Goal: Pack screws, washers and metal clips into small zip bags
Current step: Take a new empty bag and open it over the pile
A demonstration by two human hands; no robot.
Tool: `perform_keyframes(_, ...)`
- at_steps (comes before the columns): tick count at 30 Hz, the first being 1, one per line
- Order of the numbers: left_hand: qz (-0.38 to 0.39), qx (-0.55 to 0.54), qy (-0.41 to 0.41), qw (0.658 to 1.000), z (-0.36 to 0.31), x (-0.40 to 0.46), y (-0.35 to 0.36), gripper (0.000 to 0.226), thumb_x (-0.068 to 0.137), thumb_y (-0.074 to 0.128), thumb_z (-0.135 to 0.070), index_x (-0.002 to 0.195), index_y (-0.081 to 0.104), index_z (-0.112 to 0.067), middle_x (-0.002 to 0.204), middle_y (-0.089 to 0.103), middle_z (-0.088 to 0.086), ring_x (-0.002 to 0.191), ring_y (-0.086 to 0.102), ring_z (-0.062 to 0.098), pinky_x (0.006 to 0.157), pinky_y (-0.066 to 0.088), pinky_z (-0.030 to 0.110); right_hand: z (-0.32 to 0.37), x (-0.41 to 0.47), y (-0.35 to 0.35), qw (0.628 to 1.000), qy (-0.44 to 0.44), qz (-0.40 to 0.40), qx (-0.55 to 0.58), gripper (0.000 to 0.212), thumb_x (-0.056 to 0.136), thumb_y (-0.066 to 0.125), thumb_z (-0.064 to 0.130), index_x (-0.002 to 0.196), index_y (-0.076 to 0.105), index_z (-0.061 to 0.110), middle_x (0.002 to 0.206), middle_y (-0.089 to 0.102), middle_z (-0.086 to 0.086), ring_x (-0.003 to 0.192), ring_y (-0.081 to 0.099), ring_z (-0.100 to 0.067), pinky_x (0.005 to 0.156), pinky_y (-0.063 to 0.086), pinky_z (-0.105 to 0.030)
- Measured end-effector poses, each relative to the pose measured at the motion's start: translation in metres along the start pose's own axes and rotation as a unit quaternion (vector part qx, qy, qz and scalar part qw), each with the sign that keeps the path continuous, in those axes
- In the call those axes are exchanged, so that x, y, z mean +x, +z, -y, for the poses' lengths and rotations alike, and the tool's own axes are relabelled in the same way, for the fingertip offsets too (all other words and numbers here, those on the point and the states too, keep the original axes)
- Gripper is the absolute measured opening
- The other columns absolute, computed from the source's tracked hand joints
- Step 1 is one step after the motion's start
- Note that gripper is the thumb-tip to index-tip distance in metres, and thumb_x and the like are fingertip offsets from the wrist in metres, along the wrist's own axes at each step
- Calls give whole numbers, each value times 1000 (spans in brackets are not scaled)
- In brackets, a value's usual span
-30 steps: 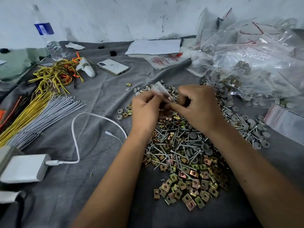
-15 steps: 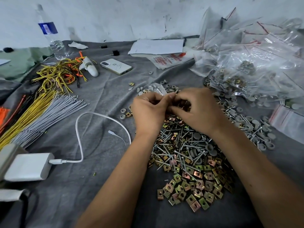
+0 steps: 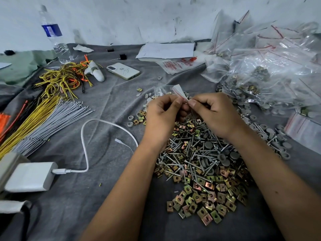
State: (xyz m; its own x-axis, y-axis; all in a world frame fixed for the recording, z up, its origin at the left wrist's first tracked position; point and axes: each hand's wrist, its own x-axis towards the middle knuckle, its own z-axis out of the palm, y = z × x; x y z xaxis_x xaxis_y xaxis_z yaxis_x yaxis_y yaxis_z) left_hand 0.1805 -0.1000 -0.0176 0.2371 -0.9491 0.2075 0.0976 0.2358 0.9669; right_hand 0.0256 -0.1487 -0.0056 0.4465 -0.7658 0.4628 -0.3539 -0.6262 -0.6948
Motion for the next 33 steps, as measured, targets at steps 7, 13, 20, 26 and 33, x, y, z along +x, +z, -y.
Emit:
perform_keyframes(7,-32,51,28,998,2,1,-2,18,98,66,-2,83,75,-3,68,73,8,54,62,11,51,49,20,6,-2,1,999,-31,10,-44,33,104,56,23,72,64,21,62,57,14,56,53,-4,53,35,-21)
perform_keyframes(13,4,143,77,987,1,-2,-5,15,93,74,-3,78,75,0,68,74,11,56,65,22,51,55,42,7,-1,4,996,-45,-1,-76,44,105,56,30,61,53,29,51,47,13,50,50,-7,49,28,-14)
perform_keyframes(20,1,157,74,985,-1,-5,1,18,96,67,-1,78,66,-3,55,63,-6,50,53,25,47,45,50,8,0,5,991,-65,-32,-116,32,103,59,19,72,54,25,62,47,19,56,46,1,56,28,-12)
perform_keyframes(26,-29,138,86,986,0,-7,7,20,95,66,1,76,63,-6,59,58,-4,53,50,19,50,42,39,11,1,2,989,-82,-44,-112,27,100,63,16,75,68,10,63,55,7,58,50,-1,55,33,-16)
perform_keyframes(33,-114,159,139,971,-7,-4,-6,17,93,63,-14,77,59,-19,67,58,3,58,54,32,55,45,42,2,-1,-13,986,-49,-88,-132,15,92,73,14,78,67,18,66,52,20,58,50,10,56,39,-2)
